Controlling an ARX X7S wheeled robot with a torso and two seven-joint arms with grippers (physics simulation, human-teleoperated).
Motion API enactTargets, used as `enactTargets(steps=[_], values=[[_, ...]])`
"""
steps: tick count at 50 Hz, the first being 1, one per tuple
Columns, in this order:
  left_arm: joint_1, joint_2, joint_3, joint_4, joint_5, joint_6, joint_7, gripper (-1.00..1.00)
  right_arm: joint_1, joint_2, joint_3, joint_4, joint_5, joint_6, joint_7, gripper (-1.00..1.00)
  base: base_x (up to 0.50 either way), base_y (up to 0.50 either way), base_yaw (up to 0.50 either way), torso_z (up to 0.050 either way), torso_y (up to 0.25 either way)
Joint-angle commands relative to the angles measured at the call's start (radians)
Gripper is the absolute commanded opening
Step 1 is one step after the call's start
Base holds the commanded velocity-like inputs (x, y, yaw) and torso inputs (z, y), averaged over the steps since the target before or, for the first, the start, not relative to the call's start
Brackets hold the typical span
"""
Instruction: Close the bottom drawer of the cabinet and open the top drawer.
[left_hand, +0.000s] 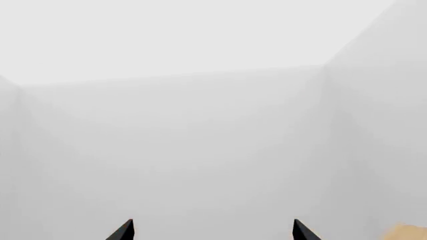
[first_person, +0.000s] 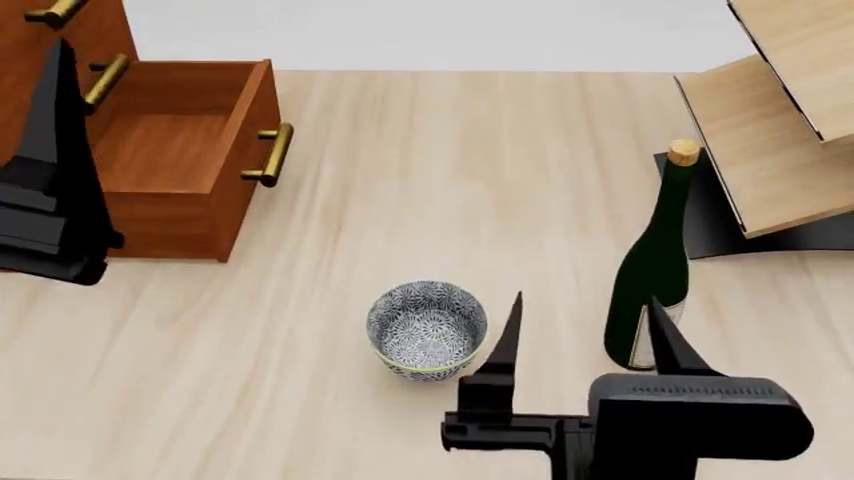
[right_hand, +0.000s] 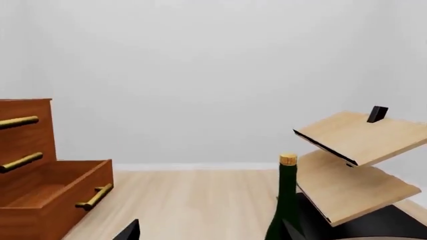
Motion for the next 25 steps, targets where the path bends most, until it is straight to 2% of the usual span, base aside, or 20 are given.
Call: enactTargets(steps=[1, 13, 25], values=[[-0.064, -0.008, -0.021, 0.046, -0.028, -0.052, -0.014, 1.00, 0.025, 0.005, -0.001, -0.024, 0.014, 0.039, 0.014, 1.00, 0.00, 0.00, 0.00, 0.000, 0.000], [-0.055, -0.011, -0.012, 0.044, -0.024, -0.037, -0.020, 1.00, 0.010, 0.013, -0.017, -0.007, 0.014, 0.026, 0.013, 1.00, 0.00, 0.01, 0.00, 0.000, 0.000], [-0.050, -0.015, -0.010, 0.049, -0.030, -0.035, -0.025, 1.00, 0.009, 0.016, -0.025, -0.005, 0.024, 0.020, 0.013, 1.00, 0.00, 0.46, 0.00, 0.000, 0.000]])
